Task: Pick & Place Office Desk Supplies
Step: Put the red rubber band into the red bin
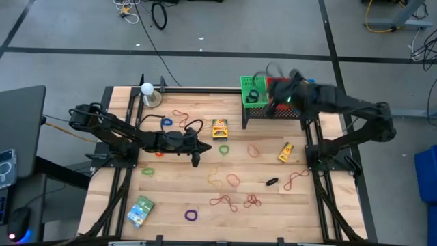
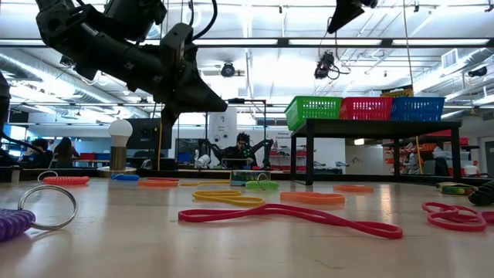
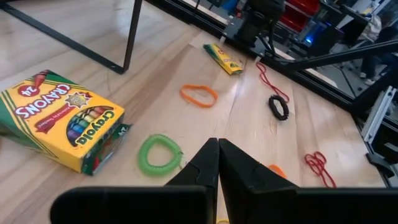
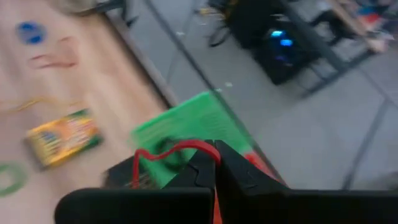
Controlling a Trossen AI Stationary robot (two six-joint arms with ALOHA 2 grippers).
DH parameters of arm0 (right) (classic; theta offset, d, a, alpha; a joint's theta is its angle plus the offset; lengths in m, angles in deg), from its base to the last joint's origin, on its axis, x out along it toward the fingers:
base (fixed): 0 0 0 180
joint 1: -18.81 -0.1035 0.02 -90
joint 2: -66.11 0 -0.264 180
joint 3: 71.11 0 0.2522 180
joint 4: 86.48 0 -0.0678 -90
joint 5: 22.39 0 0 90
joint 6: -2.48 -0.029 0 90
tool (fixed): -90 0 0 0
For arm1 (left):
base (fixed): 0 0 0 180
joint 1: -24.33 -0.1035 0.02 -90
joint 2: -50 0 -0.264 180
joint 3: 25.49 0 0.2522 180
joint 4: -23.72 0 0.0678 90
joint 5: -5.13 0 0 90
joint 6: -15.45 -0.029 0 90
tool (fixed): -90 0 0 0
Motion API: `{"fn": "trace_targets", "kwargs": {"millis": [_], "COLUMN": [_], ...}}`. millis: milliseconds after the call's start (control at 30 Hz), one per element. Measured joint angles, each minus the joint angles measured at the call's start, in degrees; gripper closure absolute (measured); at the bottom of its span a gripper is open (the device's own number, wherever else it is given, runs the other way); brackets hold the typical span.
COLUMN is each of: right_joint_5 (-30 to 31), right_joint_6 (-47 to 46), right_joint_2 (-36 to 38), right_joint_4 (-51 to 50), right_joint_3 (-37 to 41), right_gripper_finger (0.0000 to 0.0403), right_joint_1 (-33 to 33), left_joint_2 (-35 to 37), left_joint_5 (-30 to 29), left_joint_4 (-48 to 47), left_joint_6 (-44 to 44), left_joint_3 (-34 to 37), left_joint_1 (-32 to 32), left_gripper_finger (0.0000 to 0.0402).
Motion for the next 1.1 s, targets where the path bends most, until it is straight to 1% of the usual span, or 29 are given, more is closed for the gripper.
{"fn": "trace_targets", "kwargs": {"millis": [133,267,367,467,600,700,800,900,1100], "right_joint_5": [0.02,-0.3,-2.61,-4.46,-8.35,-11.62,-12.5,-12.52,-14.5], "right_joint_6": [3.36,8.58,8.14,8.03,8.3,6.25,4.36,3.12,-2.46], "right_joint_2": [0.02,-0.08,-1.22,-1.97,-2.09,-2.19,-2.2,-2.14,-2.03], "right_joint_4": [-1.02,-2.85,-5.79,-5.02,-1.52,1.5,3.0,3.0,0.95], "right_joint_3": [-4.16,-4.48,-4.43,-1.39,6.01,11.08,13.34,13.07,9.5], "right_gripper_finger": [0.0401,0.0401,0.0401,0.0401,0.0401,0.0401,0.0392,0.0365,0.0293], "right_joint_1": [7.87,15.33,21.0,25.61,31.11,33.52,34.06,33.92,33.69], "left_joint_2": [0.0,0.0,0.0,0.0,0.0,0.0,-0.02,-0.02,-0.02], "left_joint_5": [-0.42,-1.52,-2.43,-3.79,-4.45,-4.45,-4.45,-4.46,-4.45], "left_joint_4": [-0.01,-0.01,-0.01,-0.01,-0.01,-0.01,-0.01,-0.01,-0.01], "left_joint_6": [-0.03,-0.11,-0.12,-0.12,-0.13,-0.11,-0.11,-0.1,0.09], "left_joint_3": [0.0,0.0,0.0,0.0,0.0,0.0,-0.01,-0.01,-0.02], "left_joint_1": [0.0,0.0,0.01,0.0,0.0,0.01,0.0,0.0,0.0], "left_gripper_finger": [0.0386,0.0386,0.0386,0.0386,0.0386,0.0385,0.0385,0.0385,0.0385]}}
